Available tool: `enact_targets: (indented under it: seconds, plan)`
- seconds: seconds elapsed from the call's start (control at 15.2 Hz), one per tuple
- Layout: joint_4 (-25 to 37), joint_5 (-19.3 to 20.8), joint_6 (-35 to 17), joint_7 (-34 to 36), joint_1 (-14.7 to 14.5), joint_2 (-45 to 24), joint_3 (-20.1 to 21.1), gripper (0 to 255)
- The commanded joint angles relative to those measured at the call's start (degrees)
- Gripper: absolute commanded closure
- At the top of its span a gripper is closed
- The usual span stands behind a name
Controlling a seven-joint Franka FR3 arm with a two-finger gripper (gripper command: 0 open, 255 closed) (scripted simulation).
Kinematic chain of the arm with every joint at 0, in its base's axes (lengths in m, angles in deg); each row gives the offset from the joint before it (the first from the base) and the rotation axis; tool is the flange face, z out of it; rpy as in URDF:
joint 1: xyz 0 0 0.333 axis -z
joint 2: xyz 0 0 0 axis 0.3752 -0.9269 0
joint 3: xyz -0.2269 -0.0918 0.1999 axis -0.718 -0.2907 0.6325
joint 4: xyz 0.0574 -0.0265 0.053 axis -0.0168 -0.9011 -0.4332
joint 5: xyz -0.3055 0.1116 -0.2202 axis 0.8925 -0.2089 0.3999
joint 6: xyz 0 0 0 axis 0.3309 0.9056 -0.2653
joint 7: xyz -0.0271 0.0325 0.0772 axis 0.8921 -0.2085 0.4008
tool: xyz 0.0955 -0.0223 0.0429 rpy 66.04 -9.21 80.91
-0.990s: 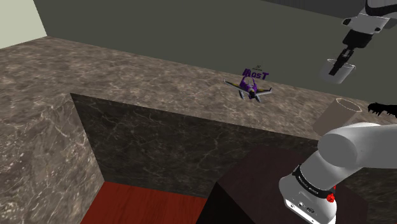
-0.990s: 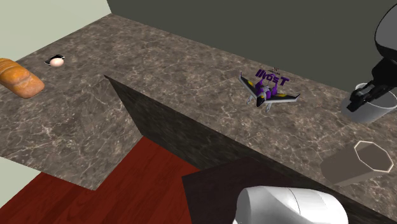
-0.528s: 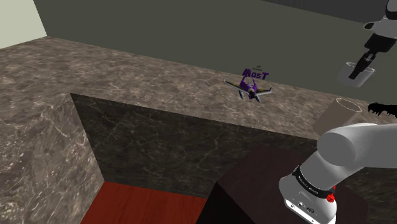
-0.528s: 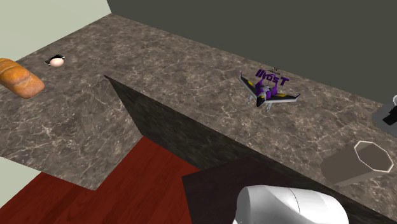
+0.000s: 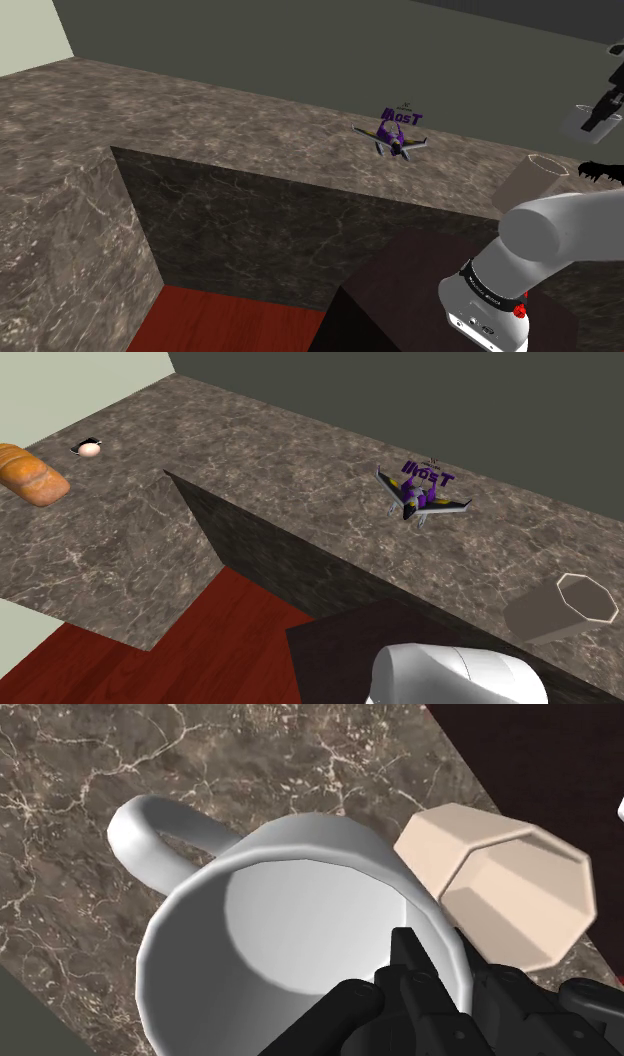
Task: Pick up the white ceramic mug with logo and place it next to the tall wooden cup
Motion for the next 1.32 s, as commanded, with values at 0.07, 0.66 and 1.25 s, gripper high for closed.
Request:
enact_targets:
  seconds: [0.07, 0.66, 1.25]
  plan:
    - [4.2, 0.4, -0.7, -5.0, -1.4, -2.8, -5.6, 255]
    - [17.3, -2.3, -3.3, -18.4, -12.3, -12.2, -27.2, 255]
    - [10.3, -0.6, -9.6, -17.0, -11.4, -10.9, -28.2, 255]
